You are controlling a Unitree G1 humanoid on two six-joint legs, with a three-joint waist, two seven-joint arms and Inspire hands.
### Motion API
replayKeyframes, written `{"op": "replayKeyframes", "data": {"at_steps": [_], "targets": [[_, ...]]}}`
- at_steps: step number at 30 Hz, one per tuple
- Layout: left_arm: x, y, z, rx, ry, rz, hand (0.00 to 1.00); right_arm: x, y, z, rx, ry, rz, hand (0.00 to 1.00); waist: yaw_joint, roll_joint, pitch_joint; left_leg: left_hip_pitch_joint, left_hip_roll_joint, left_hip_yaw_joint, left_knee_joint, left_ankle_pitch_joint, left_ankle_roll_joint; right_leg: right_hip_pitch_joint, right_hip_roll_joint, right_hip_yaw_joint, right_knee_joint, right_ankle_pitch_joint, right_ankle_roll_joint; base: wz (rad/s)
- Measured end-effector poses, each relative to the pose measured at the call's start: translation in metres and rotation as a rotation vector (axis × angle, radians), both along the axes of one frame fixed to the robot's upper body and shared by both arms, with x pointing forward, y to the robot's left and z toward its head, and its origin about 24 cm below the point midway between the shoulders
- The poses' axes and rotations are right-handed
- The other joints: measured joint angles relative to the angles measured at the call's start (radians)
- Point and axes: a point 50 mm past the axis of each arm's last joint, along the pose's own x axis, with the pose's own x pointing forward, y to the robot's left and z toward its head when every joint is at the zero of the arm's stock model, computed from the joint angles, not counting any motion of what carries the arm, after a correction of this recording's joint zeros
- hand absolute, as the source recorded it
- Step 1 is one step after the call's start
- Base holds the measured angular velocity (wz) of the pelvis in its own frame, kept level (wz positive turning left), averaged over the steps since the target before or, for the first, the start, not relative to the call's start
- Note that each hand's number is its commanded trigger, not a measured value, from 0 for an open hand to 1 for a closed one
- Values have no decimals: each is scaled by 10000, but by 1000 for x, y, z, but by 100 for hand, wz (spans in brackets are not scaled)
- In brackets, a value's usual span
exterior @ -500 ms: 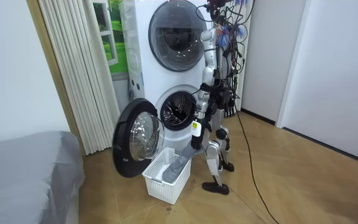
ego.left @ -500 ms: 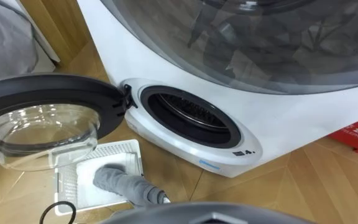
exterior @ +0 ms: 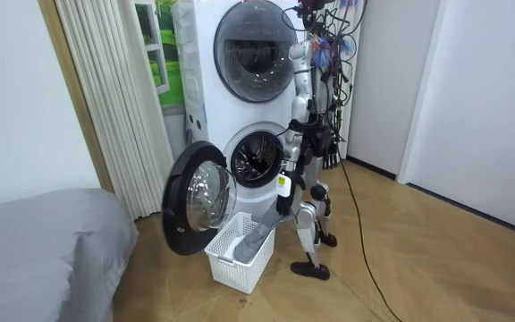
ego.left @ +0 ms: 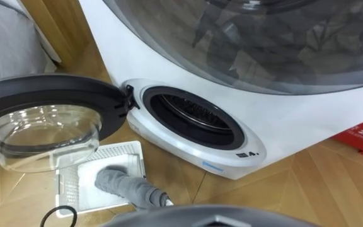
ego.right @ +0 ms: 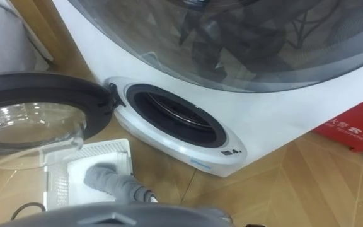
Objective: Put towel into washing machine
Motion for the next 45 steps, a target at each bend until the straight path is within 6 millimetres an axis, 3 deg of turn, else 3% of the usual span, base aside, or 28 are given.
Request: {"op": "replayKeyframes", "data": {"at_steps": [8,14,16,20,22,24,26,28,30,32,34,38,40,42,45], "targets": [[25,2,1,475,-842,-811,0,6,-2,0,-11,-319,44,0,-25,117,67,-367,1,-25,59,0,0,-282,-27,-139,34,4,-4,4],[76,0,8,844,-2569,-1454,0,25,-8,3,-195,-978,299,0,-42,253,113,-1307,12,-23,288,0,0,-1297,-57,-126,510,42,-12,-1],[96,-4,11,789,-3320,-1863,0,33,-11,4,-249,-1282,436,0,-141,357,171,-1704,11,-16,413,2,3,-1776,-82,-119,787,47,-19,0],[134,-15,19,658,-4390,-2981,0,51,-12,7,-353,-1837,798,0,-397,399,193,-2701,-2,-22,1015,0,7,-2732,-187,-116,1361,48,-21,2],[157,-27,25,548,-5000,-3939,0,68,-14,10,-460,-2114,913,0,-447,401,326,-3469,-2,42,1578,-60,105,-3564,-258,-88,1898,48,-21,-11],[178,-39,32,441,-5535,-4477,0,81,-14,12,-603,-2358,1184,0,-502,424,373,-4129,-2,85,2001,-113,191,-4263,-292,35,2262,48,-22,-18],[195,-51,37,257,-5911,-4962,0,95,-16,16,-927,-2745,1400,0,-525,470,485,-4730,-7,91,2425,-171,275,-4880,-342,100,2623,50,-27,-12],[215,-59,47,284,-6457,-5523,0,132,-15,27,-1412,-4103,1468,0,-536,479,691,-5641,19,197,2993,-273,336,-5900,-382,205,3148,78,-75,-17],[233,-65,58,415,-6987,-5965,0,156,-15,37,-1639,-4936,1619,0,-615,538,774,-6478,61,213,3557,-360,391,-6711,-437,208,3649,91,-100,3],[245,-70,65,545,-7306,-6391,0,171,-15,43,-1629,-5386,1477,0,-687,553,793,-7198,90,230,4001,-393,447,-7410,-487,209,4021,90,-108,16],[256,-71,73,714,-7552,-6760,0,185,-13,51,-1539,-5850,1366,0,-777,523,816,-8136,282,249,4798,-571,525,-8272,-402,278,4510,83,-143,-2],[272,-69,85,1084,-7891,-7235,0,198,-12,58,-1256,-6478,624,0,-938,521,827,-9449,576,228,5868,-908,622,-9479,-346,219,5239,139,-225,-12],[283,-62,95,1754,-8050,-8002,0,209,-6,64,-866,-7052,288,0,-1317,521,850,-10286,618,225,6397,-991,666,-10306,-395,233,5704,169,-240,2],[290,-57,102,2388,-8074,-8869,0,215,-4,67,-516,-7336,79,0,-1478,512,857,-10777,739,257,6793,-1048,732,-10787,-369,251,6000,169,-247,-3],[306,-59,118,3200,-8541,-9880,0,227,-6,76,-175,-7762,-278,0,-1497,531,902,-11613,944,238,7466,-1255,775,-11582,-317,279,6459,166,-268,-12]]}}
